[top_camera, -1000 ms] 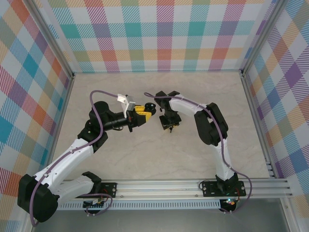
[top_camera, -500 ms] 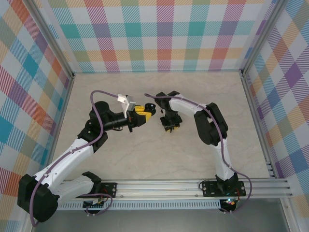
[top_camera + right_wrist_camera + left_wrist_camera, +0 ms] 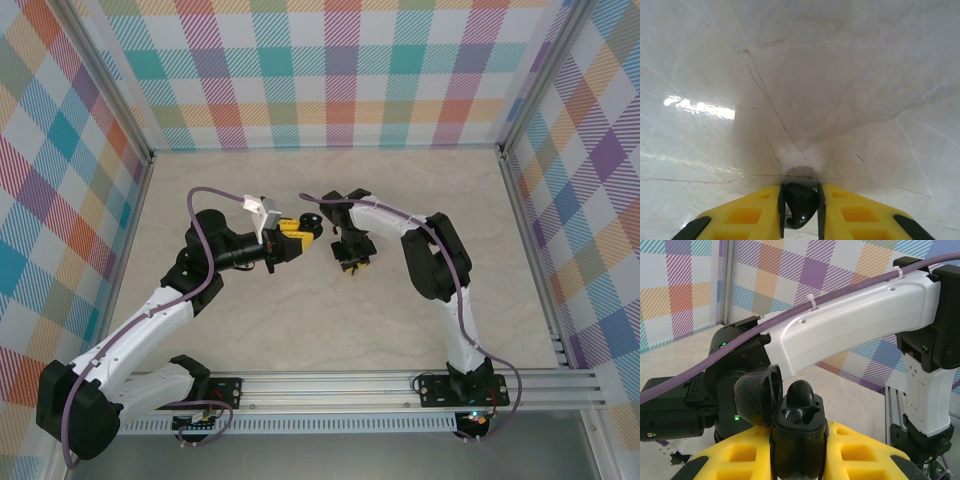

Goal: Insert wireless bluetooth earbuds into charging case

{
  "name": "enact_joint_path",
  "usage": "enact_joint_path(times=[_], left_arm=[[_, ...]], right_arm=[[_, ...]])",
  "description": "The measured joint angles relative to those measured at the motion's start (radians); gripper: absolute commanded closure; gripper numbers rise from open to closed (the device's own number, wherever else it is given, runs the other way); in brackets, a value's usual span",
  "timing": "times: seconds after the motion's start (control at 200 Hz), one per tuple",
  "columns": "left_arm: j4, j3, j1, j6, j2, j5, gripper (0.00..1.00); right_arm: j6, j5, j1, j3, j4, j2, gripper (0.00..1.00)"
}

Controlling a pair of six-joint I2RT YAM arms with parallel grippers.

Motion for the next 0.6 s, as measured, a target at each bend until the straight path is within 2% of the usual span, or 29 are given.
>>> enact_joint_path(times=[0.26,0.43,0.6], left_arm=[[-0.001,0.0,0.0,0.004,0.0,-0.006,1.0],[-0.001,-0.011,0.0,0.007,0.0,-0.034,1.0],[-0.009,-0.042,0.0,-0.011,0.001,-0.109,1.0]], right_arm=[[0.008,0.002,-0.001,-0.02,0.021,-0.015,0.82],[0.011,0.0,-0.007,-0.126,0.124,-0.085,0.82],[0.014,0.018,-0.031,-0.253,0.235,-0.172,0.83]])
